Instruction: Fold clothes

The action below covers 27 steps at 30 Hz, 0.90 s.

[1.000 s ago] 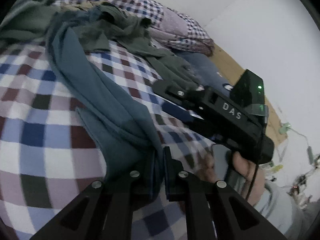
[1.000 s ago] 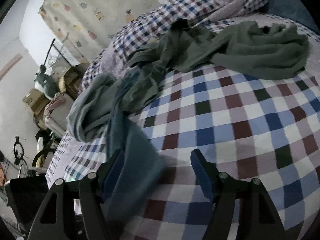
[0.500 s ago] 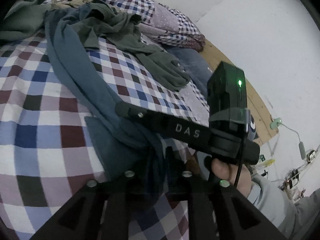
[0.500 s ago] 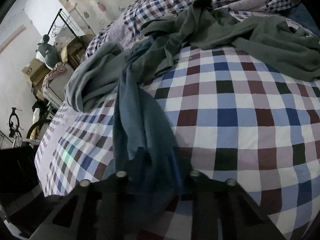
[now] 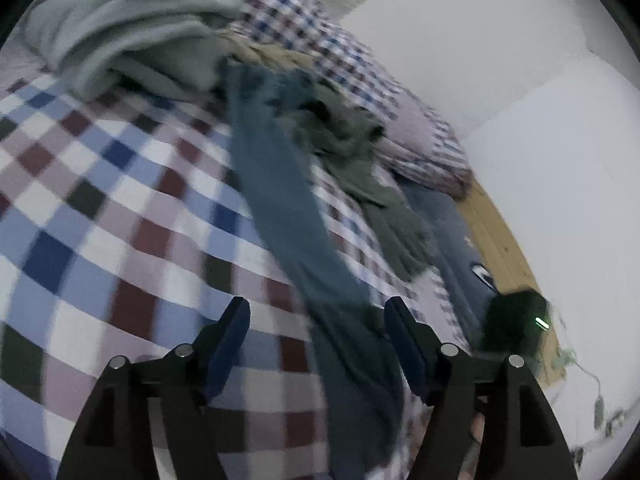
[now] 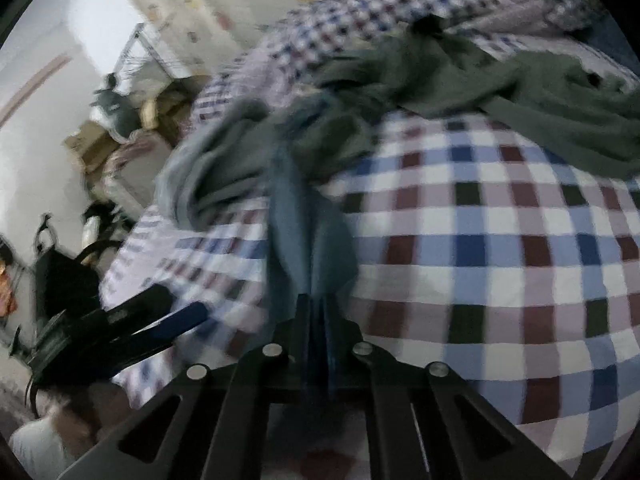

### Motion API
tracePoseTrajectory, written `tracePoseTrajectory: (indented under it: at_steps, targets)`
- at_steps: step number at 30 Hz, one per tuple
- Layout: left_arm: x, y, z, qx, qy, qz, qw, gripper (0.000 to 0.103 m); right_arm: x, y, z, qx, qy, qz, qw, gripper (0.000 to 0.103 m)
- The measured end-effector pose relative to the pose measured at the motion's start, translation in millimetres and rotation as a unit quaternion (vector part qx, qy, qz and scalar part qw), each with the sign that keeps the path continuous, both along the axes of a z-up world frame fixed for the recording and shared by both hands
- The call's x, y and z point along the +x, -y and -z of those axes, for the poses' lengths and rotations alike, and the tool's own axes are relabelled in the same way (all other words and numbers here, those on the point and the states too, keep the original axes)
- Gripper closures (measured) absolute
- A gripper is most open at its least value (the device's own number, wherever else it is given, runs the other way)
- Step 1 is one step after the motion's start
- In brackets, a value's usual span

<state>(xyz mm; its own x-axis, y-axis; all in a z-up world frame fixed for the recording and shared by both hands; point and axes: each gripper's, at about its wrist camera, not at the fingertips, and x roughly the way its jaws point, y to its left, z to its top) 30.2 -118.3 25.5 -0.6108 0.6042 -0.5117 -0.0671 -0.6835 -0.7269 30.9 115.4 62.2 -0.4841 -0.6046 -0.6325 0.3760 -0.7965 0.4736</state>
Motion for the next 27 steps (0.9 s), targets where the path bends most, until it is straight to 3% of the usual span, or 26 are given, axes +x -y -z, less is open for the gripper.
tracePoseTrajectory:
  at_steps: [7,15,22,27]
  targets:
    - [-9,24,8,0.027,0.007,-0.041,0.9988,0.029,30,40,-10,0.004,-0.025,-0.11,0.994,0.1]
    - [-15,14,5,0.023,0.003,-0.052,0.9984,0.029,44,3,-31,-0.066,-0.042,-0.153,0.985,0.1]
    - [-27,-13,6,0.036,-0.007,-0.033,0.9988,0.029,43,-77,-47,-0.145,-0.056,-0.105,0.982,0.101]
    - [-37,-42,8,0.01,-0.012,-0.018,0.9997,0.029,48,-107,-41,-0.116,-0.052,-0.061,0.99,0.1]
